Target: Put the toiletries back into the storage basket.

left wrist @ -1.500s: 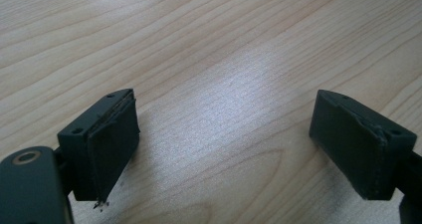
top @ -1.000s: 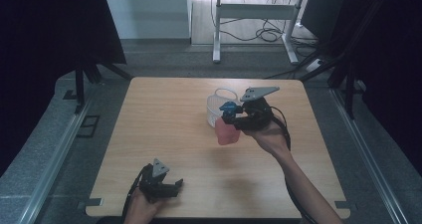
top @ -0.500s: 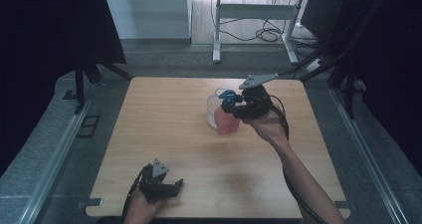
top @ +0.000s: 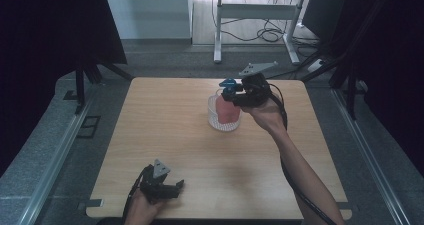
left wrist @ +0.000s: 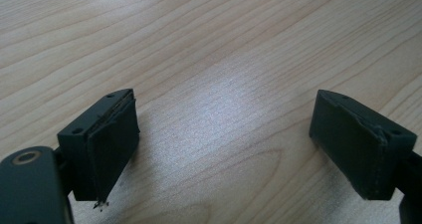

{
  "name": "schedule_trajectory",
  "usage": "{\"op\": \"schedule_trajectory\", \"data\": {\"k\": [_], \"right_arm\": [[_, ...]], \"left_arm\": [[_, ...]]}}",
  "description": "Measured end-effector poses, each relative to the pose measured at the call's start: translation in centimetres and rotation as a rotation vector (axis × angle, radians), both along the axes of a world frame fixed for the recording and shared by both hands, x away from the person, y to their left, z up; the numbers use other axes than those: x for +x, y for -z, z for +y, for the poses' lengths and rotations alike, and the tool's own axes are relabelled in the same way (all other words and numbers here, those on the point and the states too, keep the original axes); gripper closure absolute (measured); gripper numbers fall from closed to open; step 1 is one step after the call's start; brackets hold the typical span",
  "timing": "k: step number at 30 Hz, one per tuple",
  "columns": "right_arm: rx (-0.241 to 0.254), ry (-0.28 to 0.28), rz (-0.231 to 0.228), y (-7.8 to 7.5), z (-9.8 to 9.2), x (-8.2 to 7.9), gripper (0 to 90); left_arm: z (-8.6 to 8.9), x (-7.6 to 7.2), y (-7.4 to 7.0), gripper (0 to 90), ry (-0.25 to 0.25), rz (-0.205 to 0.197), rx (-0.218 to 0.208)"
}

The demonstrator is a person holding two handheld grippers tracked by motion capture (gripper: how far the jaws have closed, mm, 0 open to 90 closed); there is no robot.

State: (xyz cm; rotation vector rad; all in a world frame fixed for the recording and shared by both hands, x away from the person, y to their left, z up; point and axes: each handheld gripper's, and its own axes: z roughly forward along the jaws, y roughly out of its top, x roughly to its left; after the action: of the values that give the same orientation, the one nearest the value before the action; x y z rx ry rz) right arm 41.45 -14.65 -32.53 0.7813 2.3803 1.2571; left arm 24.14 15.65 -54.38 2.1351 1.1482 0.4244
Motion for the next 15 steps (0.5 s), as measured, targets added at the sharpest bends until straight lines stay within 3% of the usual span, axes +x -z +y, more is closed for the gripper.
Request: {"op": "schedule_trajectory", "data": {"k": [15], "right_arm": [[0.0, 0.06, 0.009, 0.9, 0.2, 2.8, 52.1]], "left_arm": [[0.0, 0.0, 0.0, 11.7, 0.0, 0.0, -0.003]]}}
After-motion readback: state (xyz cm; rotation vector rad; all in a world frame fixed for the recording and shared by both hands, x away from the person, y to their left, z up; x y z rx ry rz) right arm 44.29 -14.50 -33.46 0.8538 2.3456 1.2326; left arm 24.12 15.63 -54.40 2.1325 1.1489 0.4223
